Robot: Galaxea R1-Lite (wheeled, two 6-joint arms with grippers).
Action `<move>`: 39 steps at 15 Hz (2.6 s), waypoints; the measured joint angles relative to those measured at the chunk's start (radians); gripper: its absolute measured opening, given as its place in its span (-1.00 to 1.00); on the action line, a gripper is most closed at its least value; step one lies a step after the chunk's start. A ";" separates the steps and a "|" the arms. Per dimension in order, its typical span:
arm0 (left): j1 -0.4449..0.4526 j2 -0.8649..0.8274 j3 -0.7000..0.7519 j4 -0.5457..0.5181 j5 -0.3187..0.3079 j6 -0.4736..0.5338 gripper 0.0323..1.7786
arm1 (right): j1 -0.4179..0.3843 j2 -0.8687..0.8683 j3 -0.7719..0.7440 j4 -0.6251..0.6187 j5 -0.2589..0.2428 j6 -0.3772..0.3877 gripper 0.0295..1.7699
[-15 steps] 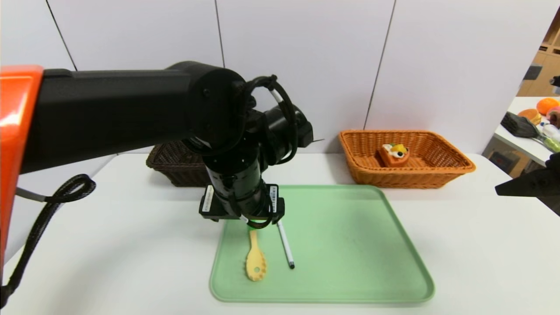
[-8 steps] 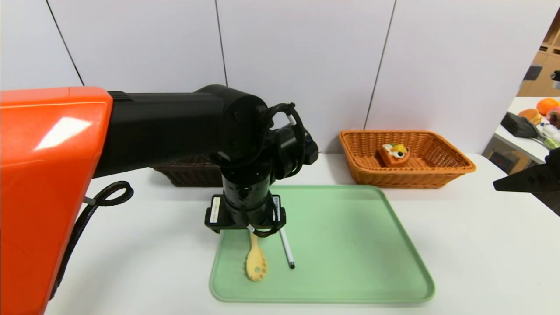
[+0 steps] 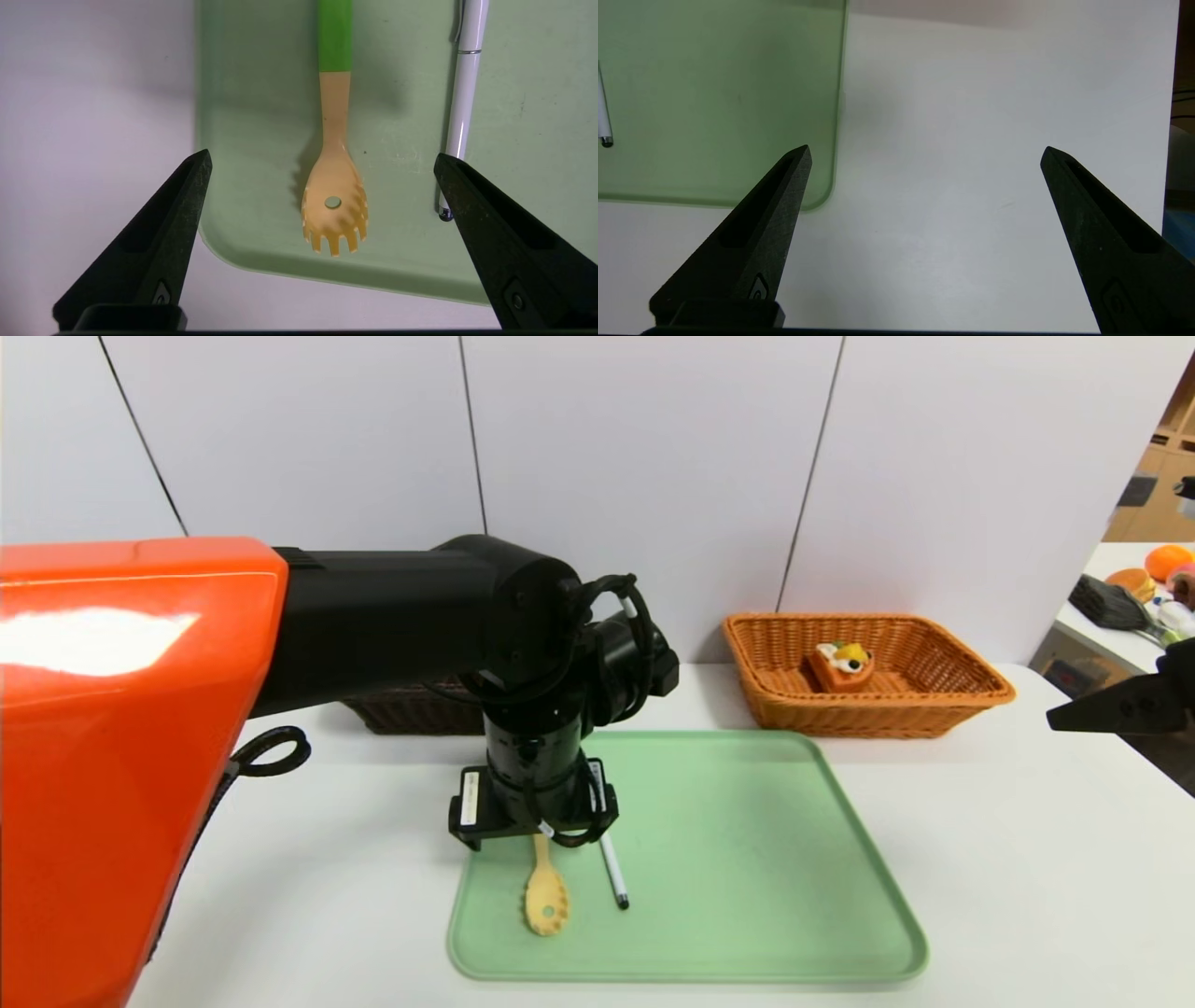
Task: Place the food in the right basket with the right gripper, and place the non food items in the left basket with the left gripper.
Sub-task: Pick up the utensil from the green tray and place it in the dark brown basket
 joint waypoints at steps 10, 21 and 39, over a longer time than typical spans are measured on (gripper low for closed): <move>0.033 0.043 0.000 -0.049 -0.041 0.005 0.90 | -0.022 0.021 -0.004 -0.041 0.001 -0.009 0.92; 0.040 0.062 0.003 -0.036 -0.059 0.003 0.90 | -0.039 0.033 -0.004 -0.060 0.001 -0.029 0.92; 0.053 0.073 0.010 -0.037 -0.096 -0.004 0.90 | -0.059 0.044 -0.009 -0.079 0.001 -0.041 0.92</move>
